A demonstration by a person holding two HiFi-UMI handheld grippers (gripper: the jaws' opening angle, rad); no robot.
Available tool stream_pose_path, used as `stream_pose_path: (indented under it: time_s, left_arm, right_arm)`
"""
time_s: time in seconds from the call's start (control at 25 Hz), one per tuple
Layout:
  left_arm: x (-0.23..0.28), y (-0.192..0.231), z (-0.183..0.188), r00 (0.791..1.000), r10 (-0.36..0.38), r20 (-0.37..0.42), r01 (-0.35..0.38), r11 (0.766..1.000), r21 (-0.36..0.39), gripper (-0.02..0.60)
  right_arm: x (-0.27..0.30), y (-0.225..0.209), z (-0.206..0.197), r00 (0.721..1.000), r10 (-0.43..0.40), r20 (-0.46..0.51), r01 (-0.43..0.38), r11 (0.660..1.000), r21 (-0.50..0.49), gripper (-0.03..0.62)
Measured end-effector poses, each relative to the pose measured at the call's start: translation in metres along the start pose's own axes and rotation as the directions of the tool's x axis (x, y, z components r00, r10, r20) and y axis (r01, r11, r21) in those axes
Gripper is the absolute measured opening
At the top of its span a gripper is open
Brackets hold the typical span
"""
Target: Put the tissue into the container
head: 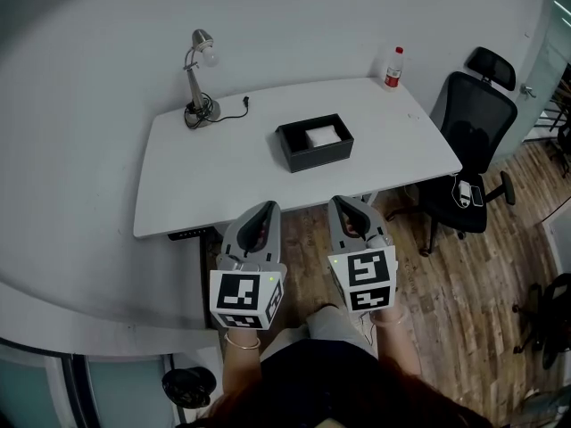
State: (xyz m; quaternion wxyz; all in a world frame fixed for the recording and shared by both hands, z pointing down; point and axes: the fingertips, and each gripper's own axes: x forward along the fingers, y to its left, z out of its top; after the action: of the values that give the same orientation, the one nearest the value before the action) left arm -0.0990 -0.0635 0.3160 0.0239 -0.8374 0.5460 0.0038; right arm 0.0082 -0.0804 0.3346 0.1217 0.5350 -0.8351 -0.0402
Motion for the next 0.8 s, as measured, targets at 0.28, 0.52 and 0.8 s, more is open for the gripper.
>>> stream_pose_path:
  time_s: [0.28,0.52,0.8]
  left_arm:
    - [0.002,-0.015,0.007,1.0,-0.006,0.026,0.006,1.0,0.003,0.028]
    - [0.002,-0.033,0.007,1.0,0.011,0.013,-0.012,1.0,0.015,0.028]
    - [-0.008,-0.059,0.012,0.999,0.033,0.005,-0.033,0.999,0.013,0.028]
  right_arm:
    - [-0.017,-0.012,0.004,0.998,-0.041,0.044,0.042,0.999,-0.025,0.02]
    - [-0.036,-0.023,0.007,0.997,-0.035,0.064,0.036,0.999,-0.017,0.02]
    - [-0.068,-0.031,0.014,0.995,0.014,0.102,-0.012,1.0,-0.019,0.02]
